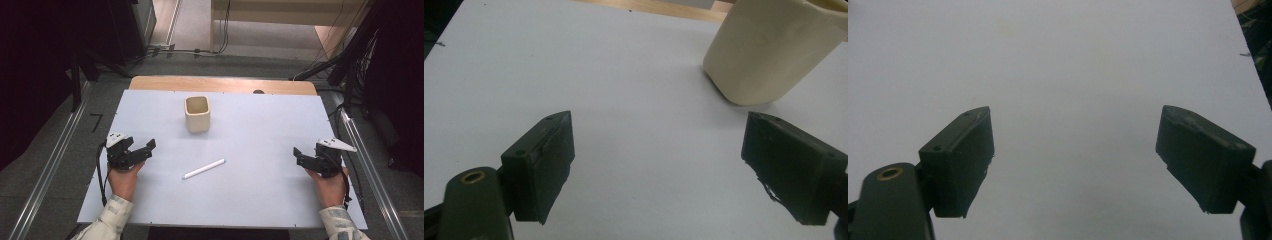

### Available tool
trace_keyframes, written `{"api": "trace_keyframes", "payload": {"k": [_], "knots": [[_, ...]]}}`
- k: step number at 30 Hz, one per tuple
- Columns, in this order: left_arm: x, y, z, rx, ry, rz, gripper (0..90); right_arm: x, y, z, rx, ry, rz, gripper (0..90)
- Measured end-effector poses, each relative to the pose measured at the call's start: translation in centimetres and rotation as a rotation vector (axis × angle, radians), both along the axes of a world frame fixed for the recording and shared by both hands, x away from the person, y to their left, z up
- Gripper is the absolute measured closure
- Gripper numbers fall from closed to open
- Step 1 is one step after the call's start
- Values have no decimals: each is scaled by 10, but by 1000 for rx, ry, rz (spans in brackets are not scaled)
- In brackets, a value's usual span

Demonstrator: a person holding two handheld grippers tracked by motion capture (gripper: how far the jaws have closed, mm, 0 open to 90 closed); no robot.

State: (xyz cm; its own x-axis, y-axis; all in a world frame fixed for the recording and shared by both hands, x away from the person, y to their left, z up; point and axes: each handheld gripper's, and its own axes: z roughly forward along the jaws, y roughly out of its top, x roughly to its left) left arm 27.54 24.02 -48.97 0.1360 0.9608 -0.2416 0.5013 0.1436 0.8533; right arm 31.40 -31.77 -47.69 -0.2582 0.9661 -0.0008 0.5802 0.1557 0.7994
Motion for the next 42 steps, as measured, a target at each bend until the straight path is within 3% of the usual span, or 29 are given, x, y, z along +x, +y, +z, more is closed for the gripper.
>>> {"api": "trace_keyframes", "payload": {"k": [3, 6, 16, 42], "knots": [[0, 0, 0, 1, -2, -1, 144, 1, 7, 3, 0, -8, 17, 138], [0, -1, 0, 1, -3, -2, 144, 4, 26, 10, -15, -33, 64, 140], [-1, 1, 0, -2, 0, -6, 145, 21, 66, 24, 5, -68, 119, 143], [-1, 1, 0, -6, -3, -11, 145, 61, 159, 43, 15, -87, 241, 167]]}}
